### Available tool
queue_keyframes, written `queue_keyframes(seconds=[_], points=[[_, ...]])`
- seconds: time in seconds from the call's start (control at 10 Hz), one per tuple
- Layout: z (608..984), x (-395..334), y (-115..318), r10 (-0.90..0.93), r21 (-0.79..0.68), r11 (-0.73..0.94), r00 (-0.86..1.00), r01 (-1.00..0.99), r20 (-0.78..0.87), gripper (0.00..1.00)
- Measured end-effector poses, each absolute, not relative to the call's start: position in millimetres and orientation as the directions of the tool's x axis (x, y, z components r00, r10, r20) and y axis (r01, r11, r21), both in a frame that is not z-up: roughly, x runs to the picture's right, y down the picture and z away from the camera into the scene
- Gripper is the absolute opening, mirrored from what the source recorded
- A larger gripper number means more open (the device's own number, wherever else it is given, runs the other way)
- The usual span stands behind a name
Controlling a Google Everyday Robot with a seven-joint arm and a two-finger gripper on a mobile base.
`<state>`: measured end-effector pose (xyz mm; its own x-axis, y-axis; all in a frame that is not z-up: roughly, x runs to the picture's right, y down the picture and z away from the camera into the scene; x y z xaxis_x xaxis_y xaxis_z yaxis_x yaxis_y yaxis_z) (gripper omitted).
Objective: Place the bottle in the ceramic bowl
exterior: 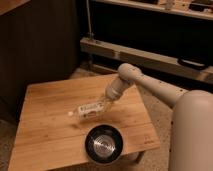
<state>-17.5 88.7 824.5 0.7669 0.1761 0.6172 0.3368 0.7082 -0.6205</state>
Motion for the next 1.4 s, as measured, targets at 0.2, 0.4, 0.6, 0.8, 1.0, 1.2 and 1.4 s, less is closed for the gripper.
queue_keyframes(seconds=[0.2,0.4,0.6,0.8,1.0,1.2,1.4], points=[[812.2,-5.9,93.1,0.172,-0.642,0.683,0.777,0.349,0.606,0.0],[791.2,17.1,96.1,0.162,-0.656,0.669,0.793,0.348,0.587,0.0],[766.4,28.3,92.8,0.132,-0.654,0.66,0.799,0.37,0.586,0.0],[754.7,21.5,91.7,0.113,-0.644,0.652,0.788,0.401,0.605,0.0],[739.1,10.5,100.5,0.107,-0.642,0.632,0.771,0.434,0.628,0.0],[711.5,6.7,121.5,0.112,-0.653,0.6,0.759,0.462,0.641,0.0],[694.7,9.1,129.8,0.105,-0.659,0.58,0.759,0.478,0.643,0.0]])
